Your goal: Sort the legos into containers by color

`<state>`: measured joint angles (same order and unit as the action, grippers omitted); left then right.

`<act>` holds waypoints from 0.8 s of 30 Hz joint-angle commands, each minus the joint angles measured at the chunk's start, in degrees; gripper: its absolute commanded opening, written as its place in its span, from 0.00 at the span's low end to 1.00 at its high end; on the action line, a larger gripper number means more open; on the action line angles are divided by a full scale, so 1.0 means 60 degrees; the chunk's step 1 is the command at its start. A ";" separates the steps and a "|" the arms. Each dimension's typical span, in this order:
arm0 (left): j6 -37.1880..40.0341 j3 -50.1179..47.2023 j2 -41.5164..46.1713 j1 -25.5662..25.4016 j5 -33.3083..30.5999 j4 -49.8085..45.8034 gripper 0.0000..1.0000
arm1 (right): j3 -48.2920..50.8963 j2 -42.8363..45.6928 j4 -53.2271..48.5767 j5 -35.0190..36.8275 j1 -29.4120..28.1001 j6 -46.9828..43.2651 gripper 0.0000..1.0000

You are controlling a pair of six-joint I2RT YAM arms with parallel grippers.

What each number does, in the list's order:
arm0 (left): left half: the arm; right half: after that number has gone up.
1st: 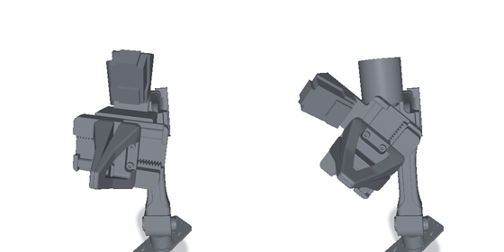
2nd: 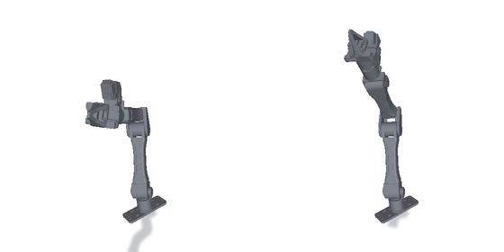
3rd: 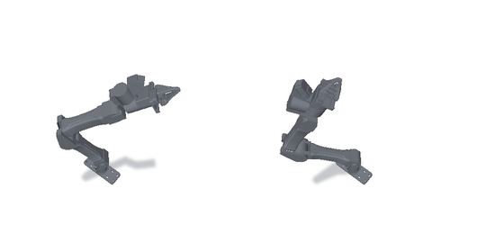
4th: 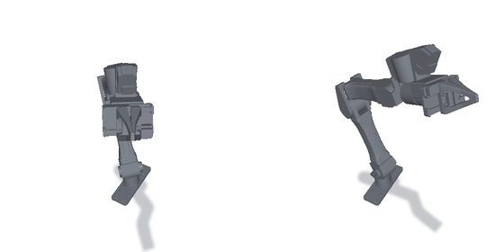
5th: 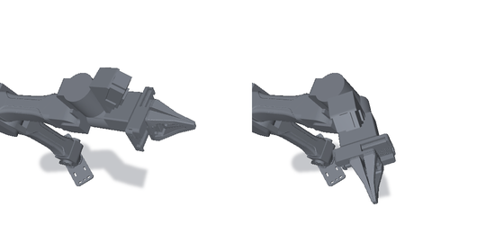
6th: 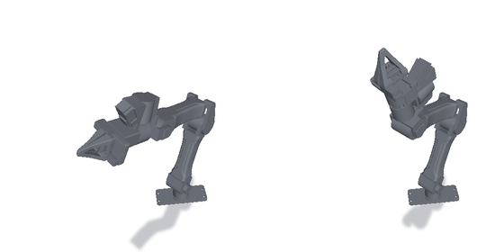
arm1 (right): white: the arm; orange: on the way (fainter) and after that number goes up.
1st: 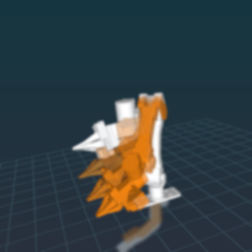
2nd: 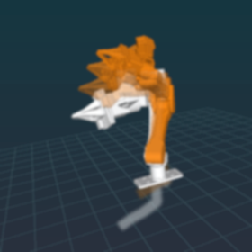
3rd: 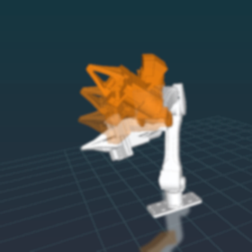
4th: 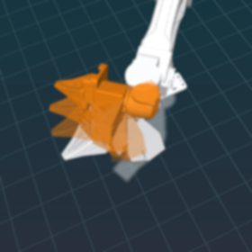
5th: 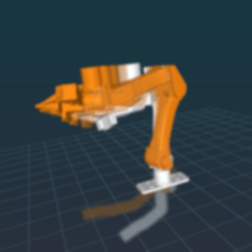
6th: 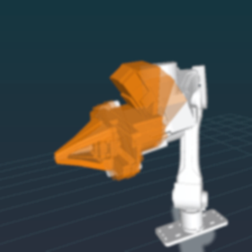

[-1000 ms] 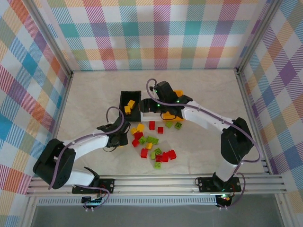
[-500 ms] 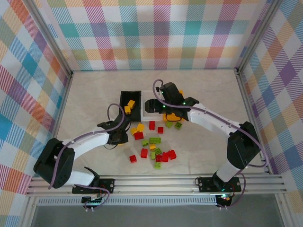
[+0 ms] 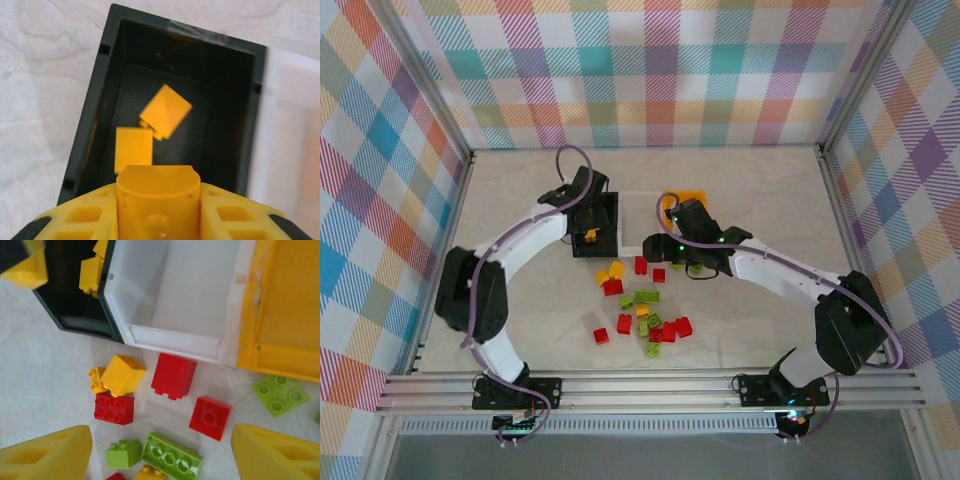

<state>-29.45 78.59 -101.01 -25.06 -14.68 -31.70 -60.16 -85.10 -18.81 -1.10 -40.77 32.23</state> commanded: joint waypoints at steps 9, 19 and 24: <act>-0.0110 0.1139 -0.1101 0.0241 0.0547 -0.0154 0.62 | 0.1384 0.0983 0.0009 -0.0215 0.0065 0.0416 0.74; 0.0050 -0.1629 0.2733 -0.1419 0.1151 -0.0541 0.89 | 0.2530 0.2045 -0.0827 -0.0042 0.0043 0.0438 0.74; -0.0557 -0.4173 0.4673 -0.2204 0.1737 -0.1339 0.89 | 0.3004 0.2597 -0.0916 0.0093 0.0051 0.0603 0.75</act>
<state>-30.63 59.99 -75.55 -37.21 -6.81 -33.10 -43.38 -71.16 -22.87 -1.26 -40.66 34.44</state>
